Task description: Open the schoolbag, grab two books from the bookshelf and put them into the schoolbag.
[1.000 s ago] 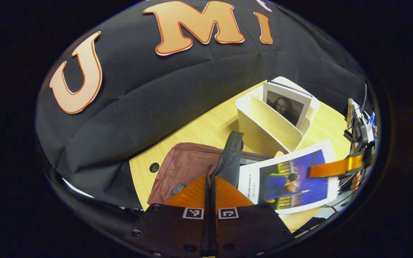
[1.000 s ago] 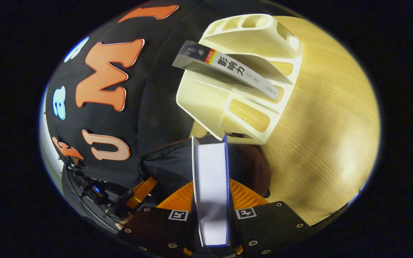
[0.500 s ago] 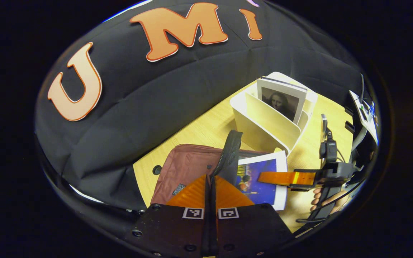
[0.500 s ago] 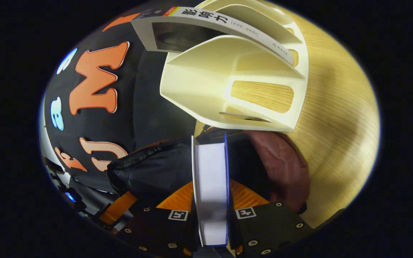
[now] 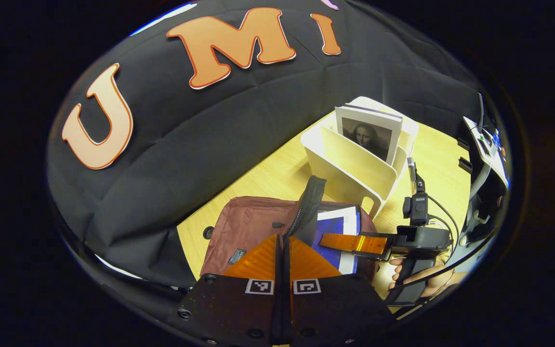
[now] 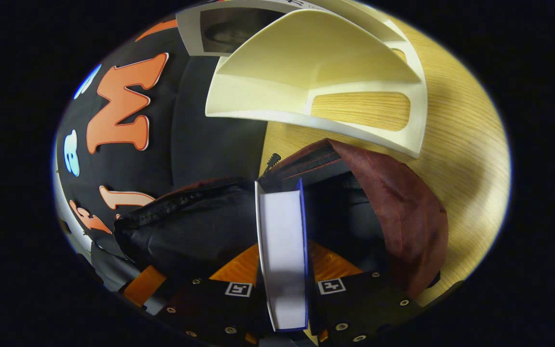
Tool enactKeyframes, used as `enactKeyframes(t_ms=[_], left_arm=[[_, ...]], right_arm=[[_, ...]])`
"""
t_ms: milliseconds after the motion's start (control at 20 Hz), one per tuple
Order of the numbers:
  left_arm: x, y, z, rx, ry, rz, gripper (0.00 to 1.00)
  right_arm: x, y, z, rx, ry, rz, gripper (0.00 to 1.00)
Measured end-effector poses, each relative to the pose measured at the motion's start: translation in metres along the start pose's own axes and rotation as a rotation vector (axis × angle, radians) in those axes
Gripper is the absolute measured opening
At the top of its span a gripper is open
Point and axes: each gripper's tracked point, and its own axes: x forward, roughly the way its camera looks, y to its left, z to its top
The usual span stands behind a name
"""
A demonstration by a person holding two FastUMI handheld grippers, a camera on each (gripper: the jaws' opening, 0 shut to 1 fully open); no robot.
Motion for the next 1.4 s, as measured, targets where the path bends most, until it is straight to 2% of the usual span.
enactKeyframes(t_ms=[100, 200, 250, 300, 350, 400, 450, 500, 650, 800, 1050, 1400], left_arm=[[0.001, -0.001, -0.003, -0.014, 0.001, -0.005, 0.01], [0.002, 0.0, -0.007, -0.02, 0.007, -0.005, 0.01], [0.002, 0.0, -0.007, -0.026, 0.007, -0.008, 0.01], [0.001, 0.0, -0.01, -0.032, 0.007, -0.011, 0.01], [0.001, 0.0, -0.01, -0.045, 0.006, -0.016, 0.01], [0.001, 0.0, -0.011, -0.059, 0.005, -0.022, 0.01], [0.0, 0.001, -0.01, -0.071, 0.003, -0.026, 0.01], [0.0, 0.002, -0.011, -0.077, 0.001, -0.027, 0.01], [-0.001, 0.005, -0.011, -0.09, -0.006, -0.032, 0.01], [-0.003, 0.004, -0.014, -0.113, -0.009, -0.043, 0.01], [-0.003, 0.0, -0.02, -0.123, -0.015, -0.061, 0.01], [-0.002, -0.008, -0.028, -0.133, -0.014, -0.079, 0.01]], right_arm=[[-0.001, -0.009, -0.005, 0.0, 0.02, -0.055, 0.37], [-0.005, -0.025, -0.004, 0.001, 0.024, -0.138, 0.47], [-0.006, -0.031, -0.003, 0.001, 0.031, -0.158, 0.39], [-0.01, -0.031, -0.004, 0.002, 0.038, -0.167, 0.62], [-0.013, -0.031, -0.004, 0.003, 0.043, -0.172, 0.6], [-0.016, -0.03, -0.004, -0.002, 0.047, -0.178, 0.84], [-0.02, -0.031, -0.003, -0.009, 0.052, -0.192, 0.93], [-0.025, -0.03, -0.004, -0.024, 0.056, -0.207, 0.96], [-0.04, -0.035, 0.0, -0.063, 0.055, -0.244, 0.98], [-0.057, -0.03, 0.007, -0.075, 0.061, -0.249, 0.98], [-0.105, -0.031, 0.035, -0.214, 0.048, -0.3, 0.98], [-0.174, -0.008, 0.11, -0.374, -0.062, -0.351, 0.97]])
